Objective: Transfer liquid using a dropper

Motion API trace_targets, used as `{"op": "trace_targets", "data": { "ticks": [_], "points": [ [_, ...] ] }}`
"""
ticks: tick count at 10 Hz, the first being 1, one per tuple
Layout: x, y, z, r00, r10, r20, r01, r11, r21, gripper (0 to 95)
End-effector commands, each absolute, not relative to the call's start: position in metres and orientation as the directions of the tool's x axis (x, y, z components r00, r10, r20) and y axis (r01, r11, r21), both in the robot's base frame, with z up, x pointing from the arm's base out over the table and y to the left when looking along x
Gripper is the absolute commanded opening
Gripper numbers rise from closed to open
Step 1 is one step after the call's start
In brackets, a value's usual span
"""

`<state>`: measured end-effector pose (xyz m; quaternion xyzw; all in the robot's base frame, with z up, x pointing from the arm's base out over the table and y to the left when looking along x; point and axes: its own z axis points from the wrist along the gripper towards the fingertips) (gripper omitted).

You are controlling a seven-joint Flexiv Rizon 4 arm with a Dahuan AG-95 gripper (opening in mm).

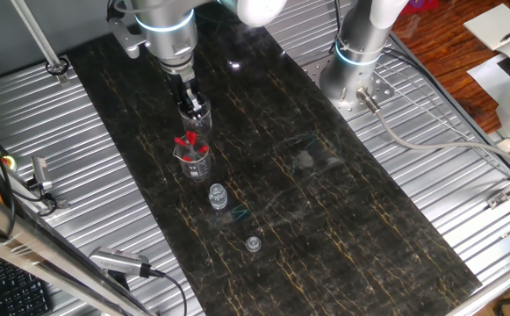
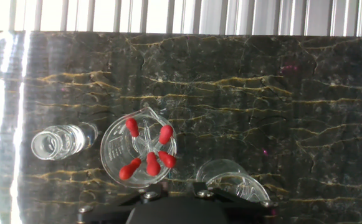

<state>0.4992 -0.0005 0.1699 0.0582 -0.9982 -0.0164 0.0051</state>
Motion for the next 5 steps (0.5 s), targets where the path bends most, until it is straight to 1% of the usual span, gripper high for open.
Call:
{"op": "trace_targets", "data": {
  "ticks": [1,5],
  "points": [
    [0.4999,0.0001,0.1707,-0.991,-0.133,0.007,-0.132,0.990,0.041,0.0],
    [0.4996,0.0002,0.1708,-0.988,-0.156,0.004,-0.156,0.987,0.044,0.0]
  ]
}}
